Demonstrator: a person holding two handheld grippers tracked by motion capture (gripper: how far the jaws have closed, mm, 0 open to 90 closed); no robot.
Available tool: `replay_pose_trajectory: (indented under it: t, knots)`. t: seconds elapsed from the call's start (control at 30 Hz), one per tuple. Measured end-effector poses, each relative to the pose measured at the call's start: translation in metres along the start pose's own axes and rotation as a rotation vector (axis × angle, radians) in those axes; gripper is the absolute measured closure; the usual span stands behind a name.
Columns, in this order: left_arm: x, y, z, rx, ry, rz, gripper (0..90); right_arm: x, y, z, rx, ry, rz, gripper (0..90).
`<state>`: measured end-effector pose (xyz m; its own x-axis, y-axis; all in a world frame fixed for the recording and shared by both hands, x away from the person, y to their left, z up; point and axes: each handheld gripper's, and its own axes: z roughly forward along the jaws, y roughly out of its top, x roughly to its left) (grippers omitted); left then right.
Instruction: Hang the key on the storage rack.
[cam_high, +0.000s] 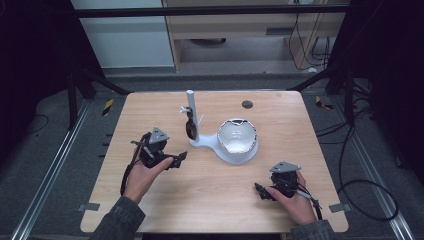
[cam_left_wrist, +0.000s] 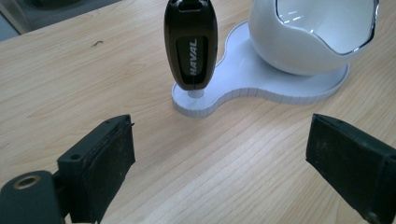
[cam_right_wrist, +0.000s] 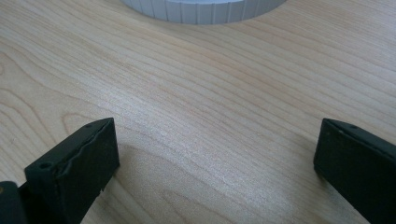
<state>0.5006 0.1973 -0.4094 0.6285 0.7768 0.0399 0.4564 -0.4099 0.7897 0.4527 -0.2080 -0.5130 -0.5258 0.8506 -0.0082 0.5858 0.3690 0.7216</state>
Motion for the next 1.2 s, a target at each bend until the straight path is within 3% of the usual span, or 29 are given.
replay_pose_trajectory:
  t: [0.5, 1.1, 1.2]
  knots:
    - [0.007, -0.030, -0.013, 0.088, 0.045, 0.070, 5.1, 0.000, 0.000, 0.000, 0.000, 0.000, 0.001, 0.5]
    - [0.029, -0.081, -0.002, 0.192, 0.097, 0.018, 5.7, 0.001, 0.000, 0.000, -0.001, 0.001, 0.002, 0.4]
    - [0.035, -0.088, -0.003, 0.182, 0.135, 0.005, 7.1, 0.001, 0.000, 0.000, -0.001, 0.001, 0.002, 0.5]
